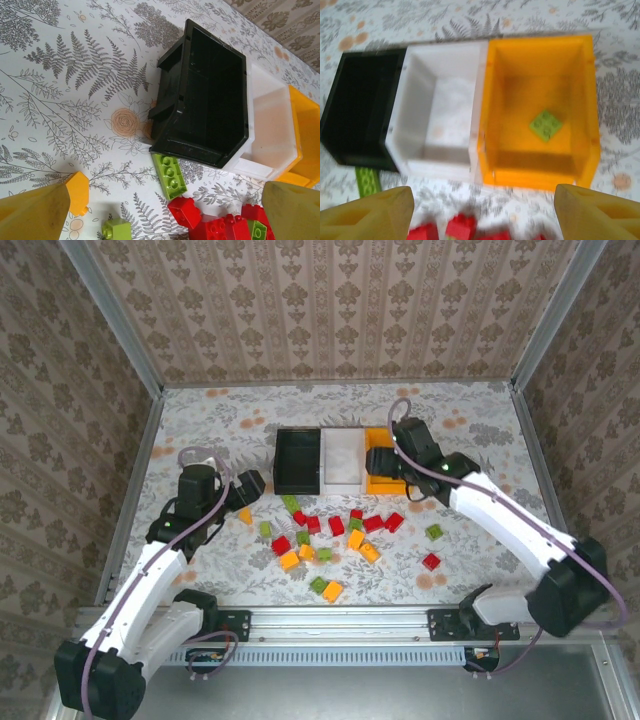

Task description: Sort the legos into containers by color

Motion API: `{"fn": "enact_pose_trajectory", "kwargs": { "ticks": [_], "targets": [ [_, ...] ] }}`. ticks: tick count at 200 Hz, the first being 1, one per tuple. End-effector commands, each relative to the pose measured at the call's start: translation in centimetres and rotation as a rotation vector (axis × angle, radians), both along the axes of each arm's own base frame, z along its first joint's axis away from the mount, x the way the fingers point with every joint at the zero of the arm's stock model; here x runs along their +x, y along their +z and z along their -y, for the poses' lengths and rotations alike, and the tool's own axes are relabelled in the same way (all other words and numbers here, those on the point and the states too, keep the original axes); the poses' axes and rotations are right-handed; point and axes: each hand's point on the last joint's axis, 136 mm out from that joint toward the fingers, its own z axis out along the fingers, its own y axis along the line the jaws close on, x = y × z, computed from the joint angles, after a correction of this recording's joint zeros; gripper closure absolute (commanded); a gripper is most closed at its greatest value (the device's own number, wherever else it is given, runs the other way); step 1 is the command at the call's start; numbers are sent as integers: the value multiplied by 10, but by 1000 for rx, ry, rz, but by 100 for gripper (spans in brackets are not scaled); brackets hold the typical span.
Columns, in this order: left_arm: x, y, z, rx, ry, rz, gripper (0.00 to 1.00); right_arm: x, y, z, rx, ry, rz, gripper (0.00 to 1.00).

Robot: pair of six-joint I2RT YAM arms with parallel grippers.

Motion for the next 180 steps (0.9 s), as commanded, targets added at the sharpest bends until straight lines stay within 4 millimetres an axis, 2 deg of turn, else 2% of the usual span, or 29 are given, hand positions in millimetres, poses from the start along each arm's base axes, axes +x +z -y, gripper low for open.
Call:
{"fn": "enact_pose_trajectory", "kwargs": {
  "ticks": [1,32,57,89,138,180],
  "targets": [
    [-1,7,4,-8,-33,31,0,-41,-24,19,-33,-13,-90,24],
    [-2,-2,4,-9,-31,16,0,-79,-60,29,-9,-18,-197,22],
    [-3,-5,4,-13,-32,9,0,-91,-91,35,-14,-50,-263,21],
    [-4,-9,5,-16,-38,2,0,-84,-118,35,-18,-101,-290,20],
    [-4,-13,8,-27,-45,-11,0,-56,-129,30,36,-244,-262,20],
    [-5,-14,8,-35,-43,-12,0,-48,-144,28,34,-295,-304,22]
  ]
}}
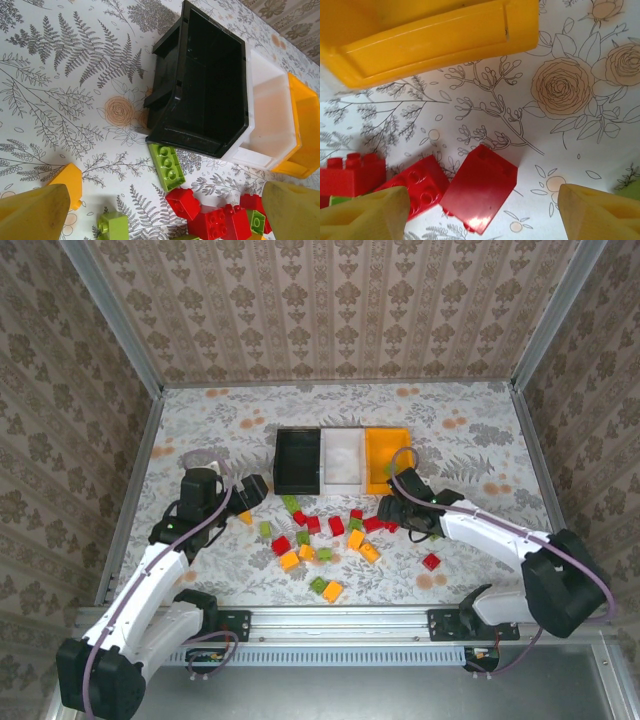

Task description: Sort the legos into containers by color

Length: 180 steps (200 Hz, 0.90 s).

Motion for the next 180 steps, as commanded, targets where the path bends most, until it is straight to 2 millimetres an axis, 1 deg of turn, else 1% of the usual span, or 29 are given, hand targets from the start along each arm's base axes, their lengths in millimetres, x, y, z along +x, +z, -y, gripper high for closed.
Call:
{"fn": "enact_pose_trajectory", "kwargs": {
  "ticks": [1,4,7,24,49,69,84,105,131,140,147,149,165,180],
  "targets": [
    [-1,-1,1,-15,-9,7,0,14,2,-1,11,-71,19,22],
    [-1,-2,1,-13,-8,7,0,14,1,-1,11,-72,18,23],
    [-1,-2,1,-14,-8,6,0,13,-6,1,-3,-74,-5,23],
    [-1,-3,1,-15,-6,6,0,9,-22,6,-19,-97,-52,24],
    [-1,-3,1,-17,-9,4,0,2,-40,12,-12,-116,-102,28],
    [-1,-4,1,-18,-9,4,0,-2,-46,16,-12,-117,-116,34],
    [-1,-3,1,-17,-9,6,0,-4,-47,18,-8,-116,-117,39],
    [-1,-4,1,-14,-8,2,0,-6,-46,19,-1,-100,-123,49],
    [0,-6,1,-13,-8,-5,0,-9,-38,16,19,-70,-118,65],
    [0,-7,1,-12,-7,-7,0,-9,-32,15,28,-55,-112,69],
    [0,-7,1,-11,-7,-7,0,-11,-32,15,30,-44,-120,71],
    [0,-7,1,-11,-8,-8,0,-9,-24,13,42,-39,-98,72],
    [0,-7,1,-10,-7,-8,0,-8,-4,8,68,17,-62,76],
    [0,-7,0,-8,-6,-10,0,-3,25,-4,100,96,-11,77]
  ]
}}
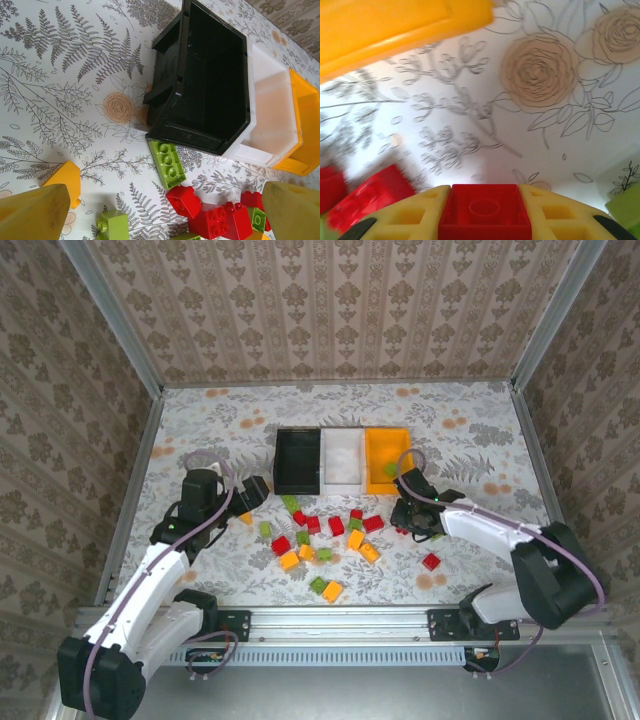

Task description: Sort the legos into containers by color

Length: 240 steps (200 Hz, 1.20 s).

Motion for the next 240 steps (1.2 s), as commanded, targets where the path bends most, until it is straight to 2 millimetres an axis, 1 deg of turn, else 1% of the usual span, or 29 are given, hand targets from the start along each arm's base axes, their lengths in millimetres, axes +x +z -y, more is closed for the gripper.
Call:
{"fn": "enact_pose_trajectory", "kwargs": {
  "ticks": [1,10,12,26,41,43,52,64,82,91,106,119,125,141,158,169,180,192,200,223,240],
  "targets": [
    [1,-3,-2,-2,2,-4,0,3,41,-16,55,124,57,77],
    [1,-3,-2,-1,4,-4,0,8,56,-25,72,169,87,77],
    [0,-3,-2,0,5,-6,0,11,62,-28,79,176,100,77],
    [0,-5,-4,7,16,-13,0,20,79,-49,82,254,133,77],
    [-1,-8,-8,23,35,-29,0,37,93,-76,45,338,172,77],
    [-1,-8,-9,23,37,-31,0,39,89,-79,36,349,163,77],
    [-2,-9,-9,28,39,-38,0,52,93,-97,24,387,172,76],
    [-3,-11,-10,35,41,-46,0,72,96,-115,19,406,194,76],
    [-5,-13,-11,43,35,-53,0,103,94,-131,-12,410,215,76],
    [-7,-13,-10,42,27,-50,0,117,90,-137,-36,410,216,75],
    [-9,-16,-10,38,23,-49,0,137,80,-142,-71,397,208,75],
    [-11,-17,-10,38,17,-50,0,148,67,-143,-111,384,185,74],
    [-12,-18,-10,38,17,-53,1,154,64,-143,-127,376,185,73],
    [-13,-23,-12,50,21,-68,6,164,52,-142,-150,358,174,71],
    [-15,-30,-18,71,50,-95,12,173,45,-139,-157,328,169,66],
    [-16,-35,-22,82,73,-115,12,177,43,-138,-152,313,167,61],
    [-17,-40,-25,91,92,-135,11,180,44,-140,-142,311,172,54],
    [-17,-45,-28,102,108,-152,11,182,49,-144,-127,314,180,40],
    [-16,-49,-31,114,121,-164,12,182,54,-146,-116,315,192,35],
    [-12,-63,-39,177,152,-201,16,176,73,-148,-82,316,238,29],
    [-4,-73,-37,194,141,-214,18,168,83,-149,-52,319,263,28]
  ]
}}
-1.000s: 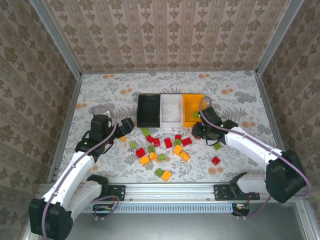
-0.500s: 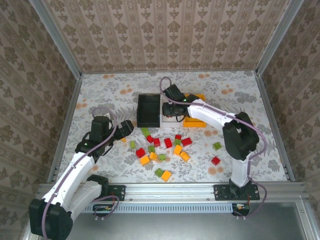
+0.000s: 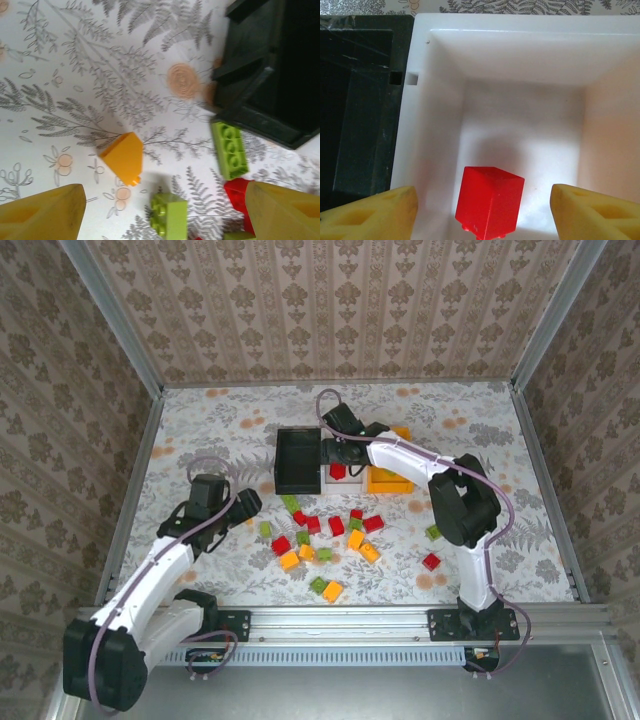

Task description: Sort the legos into containers by color

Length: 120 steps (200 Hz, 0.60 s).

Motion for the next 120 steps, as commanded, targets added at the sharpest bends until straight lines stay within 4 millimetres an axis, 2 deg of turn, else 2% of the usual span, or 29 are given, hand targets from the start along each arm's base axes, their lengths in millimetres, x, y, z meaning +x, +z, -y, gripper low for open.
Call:
{"fn": "enact_pose_trajectory", "kwargs": {
  "ticks": [1,54,84,120],
  "targets": [
    [6,-17,-8,54,31,-34,18,-10,32,-1,51,4,56,27],
    [27,-59,-8,97,67,-103,36,-36,55,11,105,3,100,27],
    [34,-73,-5,100,60,-117,47,-51,65,19,135,-5,122,27],
    [28,-83,-5,100,57,-140,62,-62,73,31,144,-25,145,27]
  ]
}}
